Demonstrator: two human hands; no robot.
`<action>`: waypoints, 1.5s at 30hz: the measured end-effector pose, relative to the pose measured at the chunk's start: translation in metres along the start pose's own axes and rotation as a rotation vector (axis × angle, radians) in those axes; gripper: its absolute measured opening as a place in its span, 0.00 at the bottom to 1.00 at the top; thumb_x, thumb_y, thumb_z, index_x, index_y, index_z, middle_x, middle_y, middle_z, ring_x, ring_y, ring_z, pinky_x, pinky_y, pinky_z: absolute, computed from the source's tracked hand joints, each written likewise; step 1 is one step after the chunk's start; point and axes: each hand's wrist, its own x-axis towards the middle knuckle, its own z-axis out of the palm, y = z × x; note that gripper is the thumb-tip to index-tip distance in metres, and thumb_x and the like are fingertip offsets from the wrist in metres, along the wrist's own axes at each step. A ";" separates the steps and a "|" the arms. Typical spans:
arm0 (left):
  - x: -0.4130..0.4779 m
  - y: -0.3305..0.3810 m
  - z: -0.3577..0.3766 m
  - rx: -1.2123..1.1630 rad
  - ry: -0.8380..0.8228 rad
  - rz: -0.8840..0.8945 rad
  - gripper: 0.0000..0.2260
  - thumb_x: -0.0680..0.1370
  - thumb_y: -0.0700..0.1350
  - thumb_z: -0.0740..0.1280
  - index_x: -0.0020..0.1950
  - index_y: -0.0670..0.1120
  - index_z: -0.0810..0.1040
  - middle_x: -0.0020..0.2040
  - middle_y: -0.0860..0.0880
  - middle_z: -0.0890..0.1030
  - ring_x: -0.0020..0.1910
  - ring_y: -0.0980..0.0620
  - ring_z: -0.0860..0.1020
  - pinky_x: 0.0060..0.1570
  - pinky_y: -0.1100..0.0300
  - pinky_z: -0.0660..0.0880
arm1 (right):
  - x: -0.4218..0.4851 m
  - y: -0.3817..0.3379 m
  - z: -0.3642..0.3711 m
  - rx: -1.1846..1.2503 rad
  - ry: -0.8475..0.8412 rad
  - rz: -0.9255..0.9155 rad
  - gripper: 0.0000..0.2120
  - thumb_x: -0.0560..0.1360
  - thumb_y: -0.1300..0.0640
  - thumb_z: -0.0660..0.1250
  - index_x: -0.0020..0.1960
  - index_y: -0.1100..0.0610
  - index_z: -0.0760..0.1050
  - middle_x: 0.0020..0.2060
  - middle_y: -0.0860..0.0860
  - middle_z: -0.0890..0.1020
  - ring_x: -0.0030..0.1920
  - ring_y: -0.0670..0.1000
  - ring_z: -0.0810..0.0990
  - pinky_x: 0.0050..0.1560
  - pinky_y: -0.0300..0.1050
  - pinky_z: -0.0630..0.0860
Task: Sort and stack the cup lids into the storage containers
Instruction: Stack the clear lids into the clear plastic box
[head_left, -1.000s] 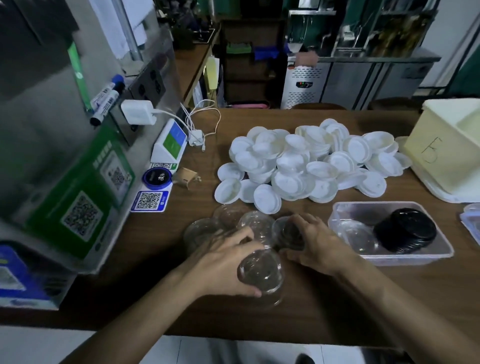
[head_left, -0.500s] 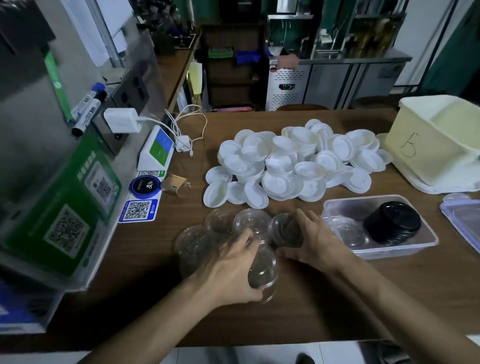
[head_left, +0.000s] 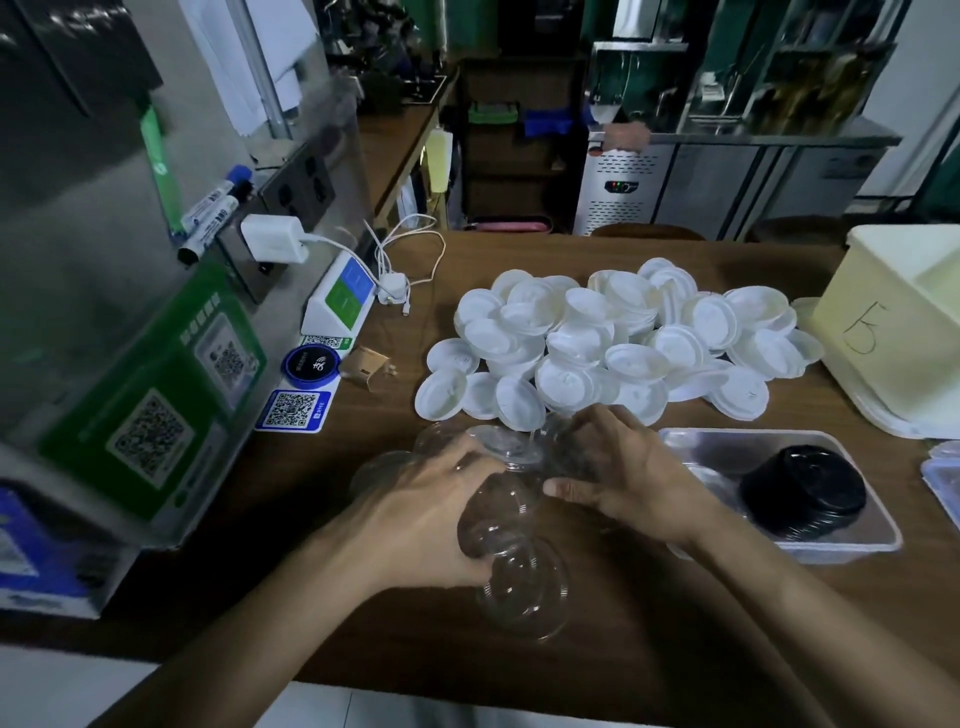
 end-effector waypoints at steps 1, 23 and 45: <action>0.001 0.001 -0.003 -0.005 -0.004 -0.008 0.37 0.66 0.66 0.73 0.73 0.65 0.64 0.68 0.68 0.61 0.63 0.61 0.70 0.65 0.52 0.75 | 0.000 -0.001 -0.005 0.007 0.011 -0.015 0.31 0.64 0.33 0.79 0.60 0.41 0.71 0.58 0.41 0.74 0.57 0.42 0.78 0.53 0.32 0.71; 0.103 0.085 -0.005 -0.092 -0.026 0.006 0.33 0.67 0.65 0.74 0.71 0.67 0.67 0.65 0.67 0.73 0.64 0.65 0.73 0.63 0.58 0.75 | -0.064 0.082 -0.100 -0.199 -0.093 -0.048 0.25 0.70 0.34 0.74 0.58 0.44 0.69 0.56 0.39 0.69 0.55 0.45 0.76 0.54 0.44 0.74; 0.151 0.124 0.018 -0.091 -0.044 0.075 0.31 0.67 0.71 0.73 0.67 0.65 0.70 0.64 0.67 0.73 0.64 0.63 0.73 0.65 0.54 0.74 | -0.061 0.092 -0.140 -0.522 -0.198 0.038 0.27 0.66 0.29 0.71 0.55 0.45 0.70 0.54 0.40 0.76 0.55 0.50 0.79 0.53 0.48 0.76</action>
